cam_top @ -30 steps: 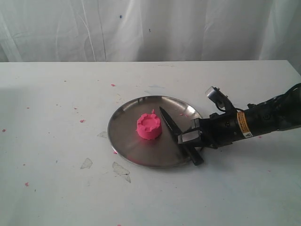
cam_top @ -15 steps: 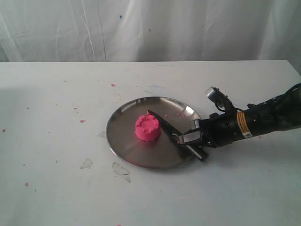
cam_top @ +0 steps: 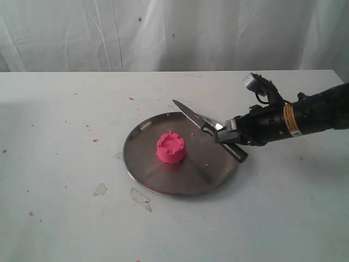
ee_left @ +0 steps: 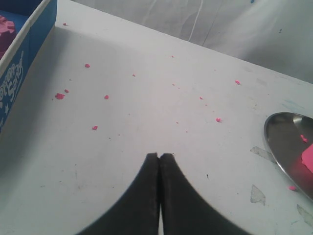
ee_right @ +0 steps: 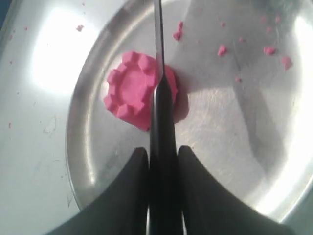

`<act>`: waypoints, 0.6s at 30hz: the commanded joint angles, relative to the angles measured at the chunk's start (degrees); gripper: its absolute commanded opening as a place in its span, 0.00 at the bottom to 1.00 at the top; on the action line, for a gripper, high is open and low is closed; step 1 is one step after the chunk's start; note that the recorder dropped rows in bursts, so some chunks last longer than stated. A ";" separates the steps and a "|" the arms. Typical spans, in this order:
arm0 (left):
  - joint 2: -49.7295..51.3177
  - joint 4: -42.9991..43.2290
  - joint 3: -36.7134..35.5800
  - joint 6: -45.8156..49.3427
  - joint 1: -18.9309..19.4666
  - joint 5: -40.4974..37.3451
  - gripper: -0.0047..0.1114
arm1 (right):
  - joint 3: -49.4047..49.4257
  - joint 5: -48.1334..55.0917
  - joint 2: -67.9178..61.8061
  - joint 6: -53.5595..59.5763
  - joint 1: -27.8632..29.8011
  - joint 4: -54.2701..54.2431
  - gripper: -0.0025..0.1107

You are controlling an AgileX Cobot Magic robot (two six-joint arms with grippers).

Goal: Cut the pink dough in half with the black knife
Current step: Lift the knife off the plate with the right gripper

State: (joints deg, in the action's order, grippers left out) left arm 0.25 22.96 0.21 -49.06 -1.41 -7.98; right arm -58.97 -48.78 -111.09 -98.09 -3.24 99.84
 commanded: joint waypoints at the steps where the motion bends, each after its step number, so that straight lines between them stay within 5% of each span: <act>1: -0.25 0.16 -0.21 -0.08 0.15 0.20 0.04 | -0.40 -2.58 4.50 0.45 0.38 0.10 0.07; 18: -0.25 0.16 -0.21 -0.08 0.15 0.20 0.04 | 7.72 -5.14 21.64 0.45 0.38 0.10 0.02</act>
State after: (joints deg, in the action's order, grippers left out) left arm 0.25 22.96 0.21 -49.06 -1.41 -7.98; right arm -52.39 -52.21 -91.63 -98.09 -3.24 100.20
